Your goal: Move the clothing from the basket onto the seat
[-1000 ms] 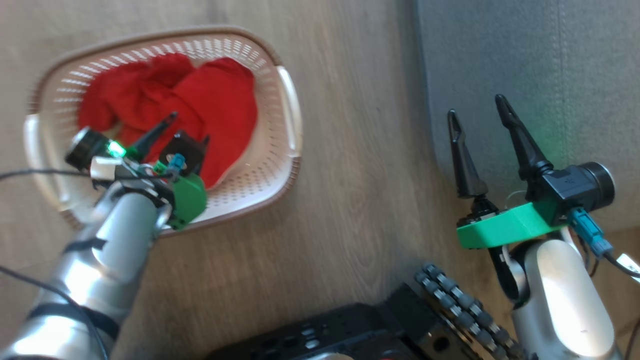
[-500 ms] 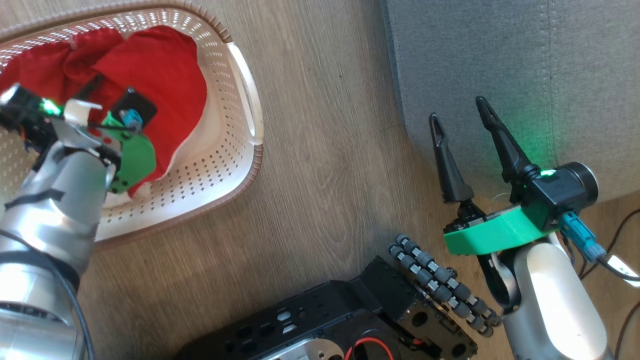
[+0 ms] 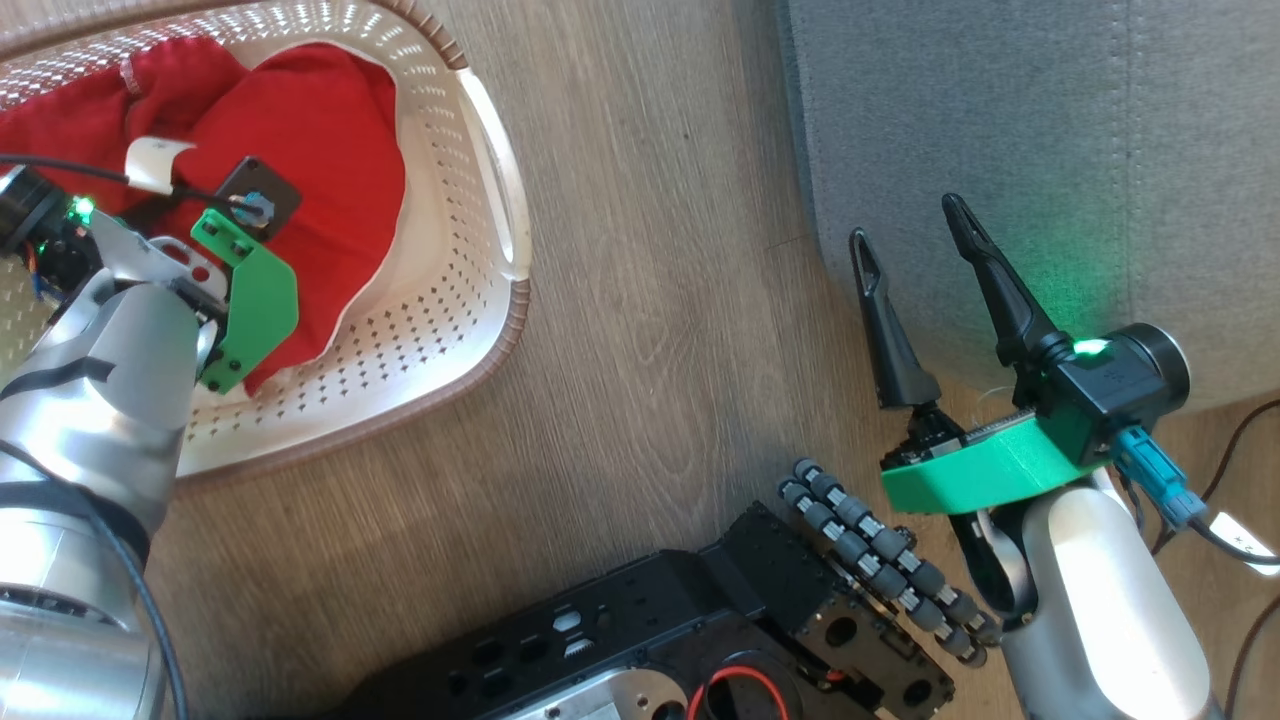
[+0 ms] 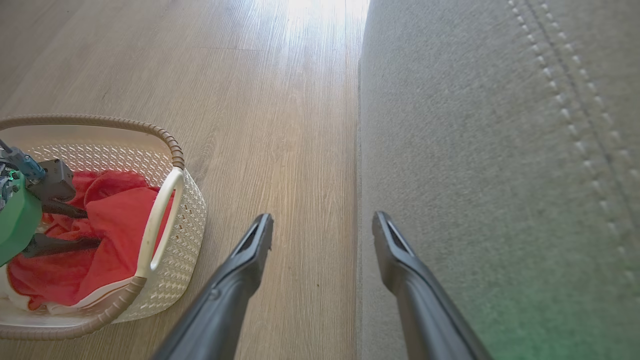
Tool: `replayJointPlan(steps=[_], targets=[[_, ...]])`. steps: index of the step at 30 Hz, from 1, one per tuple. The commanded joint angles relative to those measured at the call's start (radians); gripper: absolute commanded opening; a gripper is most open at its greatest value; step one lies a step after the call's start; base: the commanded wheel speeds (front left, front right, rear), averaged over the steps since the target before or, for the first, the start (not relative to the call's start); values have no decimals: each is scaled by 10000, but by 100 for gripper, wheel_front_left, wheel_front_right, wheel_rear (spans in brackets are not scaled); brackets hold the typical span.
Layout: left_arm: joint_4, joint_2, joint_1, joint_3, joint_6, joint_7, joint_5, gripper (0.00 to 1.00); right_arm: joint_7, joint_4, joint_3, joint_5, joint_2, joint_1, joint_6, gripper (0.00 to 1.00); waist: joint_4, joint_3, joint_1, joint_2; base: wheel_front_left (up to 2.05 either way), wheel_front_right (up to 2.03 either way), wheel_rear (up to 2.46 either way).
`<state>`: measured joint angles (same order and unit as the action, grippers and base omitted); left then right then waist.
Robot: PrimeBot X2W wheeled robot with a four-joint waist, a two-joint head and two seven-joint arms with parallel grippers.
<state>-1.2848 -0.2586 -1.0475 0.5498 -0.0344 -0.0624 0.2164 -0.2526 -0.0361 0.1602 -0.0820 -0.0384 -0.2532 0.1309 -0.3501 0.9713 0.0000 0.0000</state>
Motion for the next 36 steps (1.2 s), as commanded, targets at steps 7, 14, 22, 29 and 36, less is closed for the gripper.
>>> replayJointPlan(steps=[7,14,22,29,36], targets=[[-53,-150,162,77,-771,786,-303,0,-92,246,189,-23,-118,563,-2,100,91,65,0,0,0,0,0],[-57,-271,87,64,-842,401,-682,0,-92,170,291,-17,-118,246,-2,100,82,-64,0,0,0,0,0],[-58,-424,417,-166,-358,-454,-1115,0,-92,-142,512,-65,-118,-500,-2,100,-18,-770,0,0,0,0,0],[-58,74,1051,-282,-36,-1329,-1480,0,-92,-565,368,143,-118,-591,-2,100,418,-2093,0,0,0,0,0],[131,599,1933,-560,361,-1925,-2037,0,-92,-1060,81,337,-118,-438,-2,100,996,-3858,0,0,0,0,0]])
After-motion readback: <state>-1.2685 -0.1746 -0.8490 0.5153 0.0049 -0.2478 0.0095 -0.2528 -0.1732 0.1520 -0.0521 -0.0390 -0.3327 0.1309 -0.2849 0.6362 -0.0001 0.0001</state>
